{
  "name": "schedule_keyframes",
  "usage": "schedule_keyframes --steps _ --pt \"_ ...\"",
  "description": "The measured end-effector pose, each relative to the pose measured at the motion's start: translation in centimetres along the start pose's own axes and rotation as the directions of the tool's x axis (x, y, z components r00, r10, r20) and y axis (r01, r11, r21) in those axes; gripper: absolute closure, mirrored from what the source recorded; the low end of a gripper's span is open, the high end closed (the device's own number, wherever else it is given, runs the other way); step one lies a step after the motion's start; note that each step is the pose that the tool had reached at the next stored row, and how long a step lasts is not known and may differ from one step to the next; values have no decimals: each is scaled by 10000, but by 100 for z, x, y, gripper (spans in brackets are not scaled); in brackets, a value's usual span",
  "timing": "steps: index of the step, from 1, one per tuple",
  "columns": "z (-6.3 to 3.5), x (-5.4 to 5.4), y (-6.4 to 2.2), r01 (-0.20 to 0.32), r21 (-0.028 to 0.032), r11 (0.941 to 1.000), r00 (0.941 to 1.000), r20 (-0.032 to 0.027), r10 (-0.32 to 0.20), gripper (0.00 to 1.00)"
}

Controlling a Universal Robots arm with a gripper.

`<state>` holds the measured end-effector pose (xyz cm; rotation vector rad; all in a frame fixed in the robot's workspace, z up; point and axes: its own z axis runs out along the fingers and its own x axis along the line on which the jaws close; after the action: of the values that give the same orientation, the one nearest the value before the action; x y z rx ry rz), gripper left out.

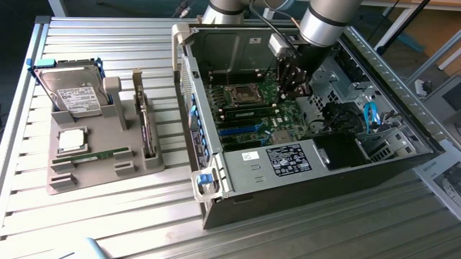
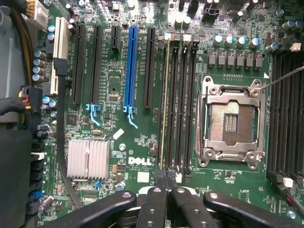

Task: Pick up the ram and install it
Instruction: 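Press down the ram until it locks into place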

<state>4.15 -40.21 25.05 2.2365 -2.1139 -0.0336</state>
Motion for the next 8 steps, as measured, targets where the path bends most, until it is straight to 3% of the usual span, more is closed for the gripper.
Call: schedule_keyframes --steps 8 --pt "164 -7 30 1 0 10000 10000 2 -1 89"
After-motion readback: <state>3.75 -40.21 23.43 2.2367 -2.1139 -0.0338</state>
